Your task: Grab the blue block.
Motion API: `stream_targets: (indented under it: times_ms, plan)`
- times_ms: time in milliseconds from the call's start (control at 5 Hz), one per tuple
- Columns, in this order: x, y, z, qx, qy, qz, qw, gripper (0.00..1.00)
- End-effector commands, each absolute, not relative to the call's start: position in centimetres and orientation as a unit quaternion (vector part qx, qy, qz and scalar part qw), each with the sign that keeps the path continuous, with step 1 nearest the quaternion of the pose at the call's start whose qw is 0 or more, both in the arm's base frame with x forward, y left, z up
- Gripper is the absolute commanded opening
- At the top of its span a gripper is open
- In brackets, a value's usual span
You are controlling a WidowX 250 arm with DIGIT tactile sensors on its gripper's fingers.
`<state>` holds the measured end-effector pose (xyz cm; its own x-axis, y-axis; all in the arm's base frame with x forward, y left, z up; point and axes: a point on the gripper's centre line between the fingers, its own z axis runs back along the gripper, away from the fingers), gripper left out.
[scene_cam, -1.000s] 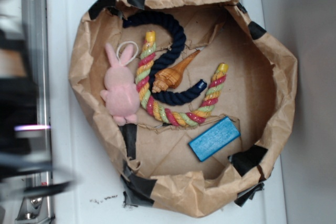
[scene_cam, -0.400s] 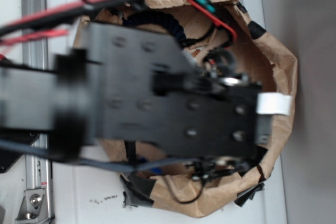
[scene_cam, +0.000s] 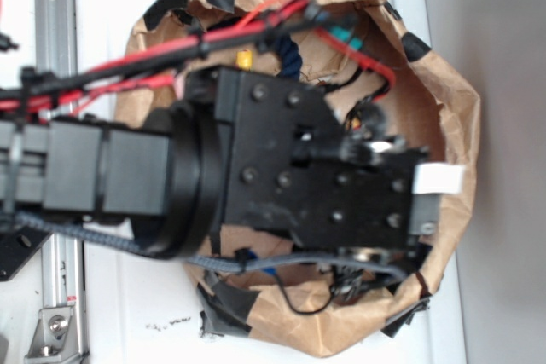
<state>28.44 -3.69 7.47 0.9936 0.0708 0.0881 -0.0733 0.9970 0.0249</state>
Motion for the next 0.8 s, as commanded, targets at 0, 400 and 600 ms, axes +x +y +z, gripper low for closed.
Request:
stream_targets:
  times_ms: [0, 400, 600]
  plan:
    - [29.4, -5.9, 6.9, -0.002, -0.113, 0.013, 0.993, 1.0]
    - [31.7, -8.6, 6.1, 0.007, -0.159, -0.127, 0.979, 1.0]
    - [32.3, -7.3, 3.7, 0.003, -0.117, -0.107, 0.987, 1.0]
